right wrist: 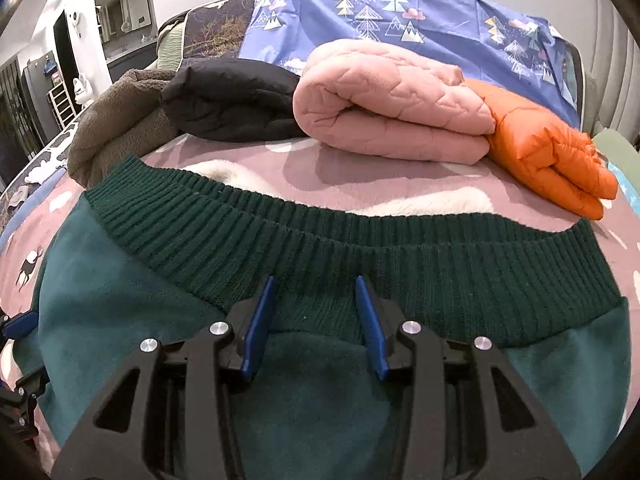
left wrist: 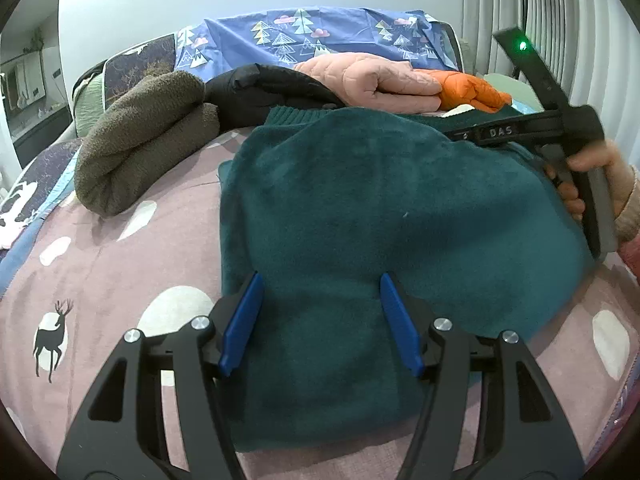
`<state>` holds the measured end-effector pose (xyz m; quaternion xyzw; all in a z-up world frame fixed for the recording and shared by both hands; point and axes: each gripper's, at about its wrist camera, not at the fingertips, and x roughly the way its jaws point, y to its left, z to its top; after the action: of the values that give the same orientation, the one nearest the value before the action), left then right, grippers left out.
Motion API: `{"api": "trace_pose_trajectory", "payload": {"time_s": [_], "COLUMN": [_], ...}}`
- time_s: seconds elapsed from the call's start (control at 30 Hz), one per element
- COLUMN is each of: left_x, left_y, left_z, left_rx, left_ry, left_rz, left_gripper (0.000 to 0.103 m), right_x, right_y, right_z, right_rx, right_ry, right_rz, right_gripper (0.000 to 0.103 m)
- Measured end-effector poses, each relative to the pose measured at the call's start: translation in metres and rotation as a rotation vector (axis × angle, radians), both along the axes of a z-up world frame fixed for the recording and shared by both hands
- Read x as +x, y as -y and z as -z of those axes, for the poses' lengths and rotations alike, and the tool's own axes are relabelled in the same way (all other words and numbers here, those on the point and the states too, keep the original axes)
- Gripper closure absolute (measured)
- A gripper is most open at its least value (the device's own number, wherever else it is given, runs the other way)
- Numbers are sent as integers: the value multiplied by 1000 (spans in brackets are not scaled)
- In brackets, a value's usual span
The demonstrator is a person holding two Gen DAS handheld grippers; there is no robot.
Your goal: Fold large clothes
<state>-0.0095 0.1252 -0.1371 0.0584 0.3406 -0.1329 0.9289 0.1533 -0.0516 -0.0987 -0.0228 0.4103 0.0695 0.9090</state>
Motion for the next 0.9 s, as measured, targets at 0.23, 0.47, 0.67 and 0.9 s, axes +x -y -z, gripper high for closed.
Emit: {"api": "trace_pose_trajectory", "payload": {"time_s": [0.23,0.47,0.67,0.9], "left_x": [0,-1,-5,40], "left_y": [-1,0,-27,-87], "left_z": [0,-1,-21,-32], "left_rx": [-8,-15,-157,-307], "left_ry": [-1,-2,15,-38], "left_rz": [-3,0,-7,-80], "left_gripper": [41,40,36,35], "right_x": [-50,-53,-81,-139], "right_y": [-5,-2,-8,-67], "right_z": [-35,0,-21,-39], "right_rx": [51,18,-20,-111], "right_ry": [65,17,60,139], "right_rz": [-27,-30,-36,-278], "right_gripper": [57,43,43,33]}}
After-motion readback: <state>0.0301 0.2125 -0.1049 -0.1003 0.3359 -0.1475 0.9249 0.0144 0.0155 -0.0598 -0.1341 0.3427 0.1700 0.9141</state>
